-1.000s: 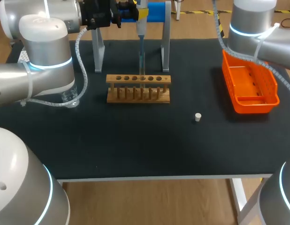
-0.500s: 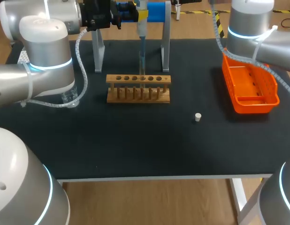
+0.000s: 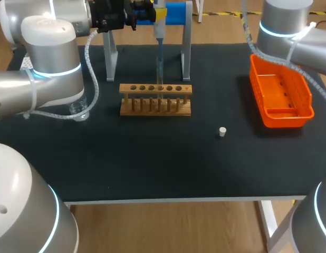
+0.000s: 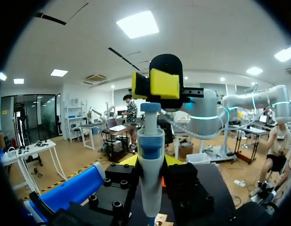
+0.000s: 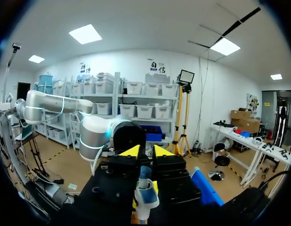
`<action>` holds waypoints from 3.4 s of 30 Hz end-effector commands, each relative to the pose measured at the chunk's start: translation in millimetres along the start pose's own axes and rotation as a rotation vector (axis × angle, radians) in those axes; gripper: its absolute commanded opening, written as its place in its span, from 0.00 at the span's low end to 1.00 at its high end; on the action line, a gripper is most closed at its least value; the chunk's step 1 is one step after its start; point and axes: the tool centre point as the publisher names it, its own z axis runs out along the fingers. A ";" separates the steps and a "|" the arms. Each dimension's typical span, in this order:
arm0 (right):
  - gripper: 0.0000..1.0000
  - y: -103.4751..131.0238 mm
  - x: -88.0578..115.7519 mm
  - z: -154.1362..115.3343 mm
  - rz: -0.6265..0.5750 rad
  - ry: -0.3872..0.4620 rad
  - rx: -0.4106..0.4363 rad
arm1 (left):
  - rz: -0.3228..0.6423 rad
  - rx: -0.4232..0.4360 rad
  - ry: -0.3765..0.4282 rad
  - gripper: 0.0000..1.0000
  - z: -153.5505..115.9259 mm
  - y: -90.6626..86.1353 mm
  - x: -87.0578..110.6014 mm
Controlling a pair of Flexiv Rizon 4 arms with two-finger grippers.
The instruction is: Invert the test tube, pick up the pipette, mount the tip to pipette, aspirate from beaker and dispense into the tube, eject the tip, return the pipette, and cap with the stopper.
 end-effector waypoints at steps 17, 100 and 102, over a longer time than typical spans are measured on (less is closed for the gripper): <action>1.00 -71.3 16.2 -90.4 -0.007 -0.031 0.052 | -0.001 0.000 -0.002 0.00 0.2 -0.4 0.4; 1.00 -297.3 13.6 40.4 -0.032 -0.015 0.370 | -0.001 0.000 -0.002 0.00 0.2 -0.4 0.4; 1.00 -298.0 13.3 40.2 -0.026 -0.019 0.371 | -0.001 0.000 -0.002 0.00 0.2 -0.4 0.4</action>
